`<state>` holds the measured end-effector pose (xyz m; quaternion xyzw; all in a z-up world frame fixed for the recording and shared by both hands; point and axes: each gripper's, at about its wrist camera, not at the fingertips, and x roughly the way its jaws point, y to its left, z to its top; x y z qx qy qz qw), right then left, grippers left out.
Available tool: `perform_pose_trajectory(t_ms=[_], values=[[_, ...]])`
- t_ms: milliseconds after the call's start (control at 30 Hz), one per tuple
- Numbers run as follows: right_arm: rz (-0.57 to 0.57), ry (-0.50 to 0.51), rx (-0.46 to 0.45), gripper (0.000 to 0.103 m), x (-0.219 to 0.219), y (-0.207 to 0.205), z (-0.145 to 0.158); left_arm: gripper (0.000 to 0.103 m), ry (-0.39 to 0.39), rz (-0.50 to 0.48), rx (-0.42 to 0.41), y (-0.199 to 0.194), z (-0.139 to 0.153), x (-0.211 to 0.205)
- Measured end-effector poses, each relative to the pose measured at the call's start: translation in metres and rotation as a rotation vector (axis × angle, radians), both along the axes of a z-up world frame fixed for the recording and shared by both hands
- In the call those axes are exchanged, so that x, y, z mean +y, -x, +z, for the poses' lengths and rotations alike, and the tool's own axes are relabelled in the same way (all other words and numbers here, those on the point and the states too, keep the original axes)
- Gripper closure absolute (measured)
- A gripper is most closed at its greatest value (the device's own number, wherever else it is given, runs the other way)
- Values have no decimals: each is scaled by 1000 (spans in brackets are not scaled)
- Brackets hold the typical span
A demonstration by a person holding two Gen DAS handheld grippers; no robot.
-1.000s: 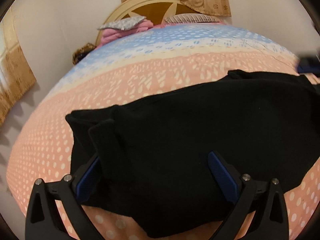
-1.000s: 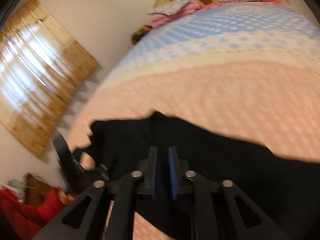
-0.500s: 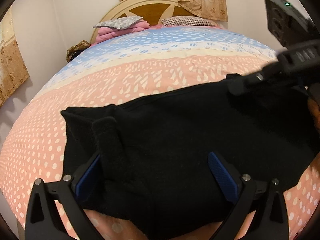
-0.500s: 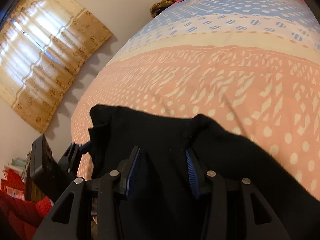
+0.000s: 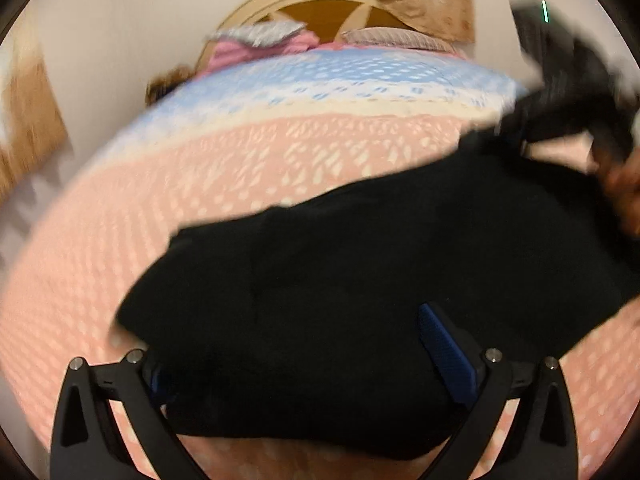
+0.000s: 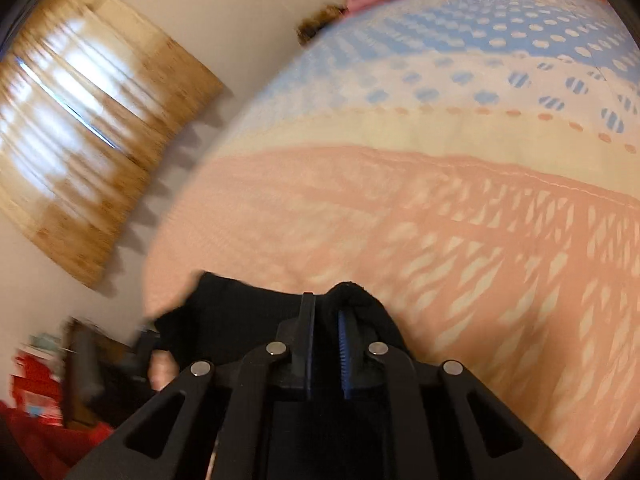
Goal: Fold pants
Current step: 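Lift and fold the pants over with both grippers toward the leg ends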
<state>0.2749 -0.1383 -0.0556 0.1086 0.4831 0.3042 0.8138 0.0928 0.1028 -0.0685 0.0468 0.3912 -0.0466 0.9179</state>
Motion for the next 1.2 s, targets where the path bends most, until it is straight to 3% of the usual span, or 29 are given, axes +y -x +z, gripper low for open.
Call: perform_pose_trajectory(t_ms=[67,100,200,267,433,500,533,733,800,1200], values=[[1,45,29,94,5,-13,-20,0,23,5,8,-2,-2,6],[-3,16,59,96,4,-20,-31,0,13,-1,6,-2,-2,5],[-50,-153,159,96,-19,-28,-32,0,-12,-23,6,-2,-2,3],[-63,-244,179,93,-41,-22,-18,0,-37,-20,1,-3,0,5],[-254,-85,-78,92,-131,42,42,0,9,2,25,-11,-2,20],[-244,33,-139,92,-143,70,51,0,-13,5,21,-12,-2,15],[-227,104,-150,92,-145,87,51,0,-21,8,19,-13,-2,14],[-140,268,-107,92,-141,127,20,0,-38,31,20,-15,-3,9],[-119,283,-94,92,-137,128,8,0,-42,34,19,-16,-3,11],[-72,326,-146,92,-118,162,14,0,-42,40,16,-16,-4,11]])
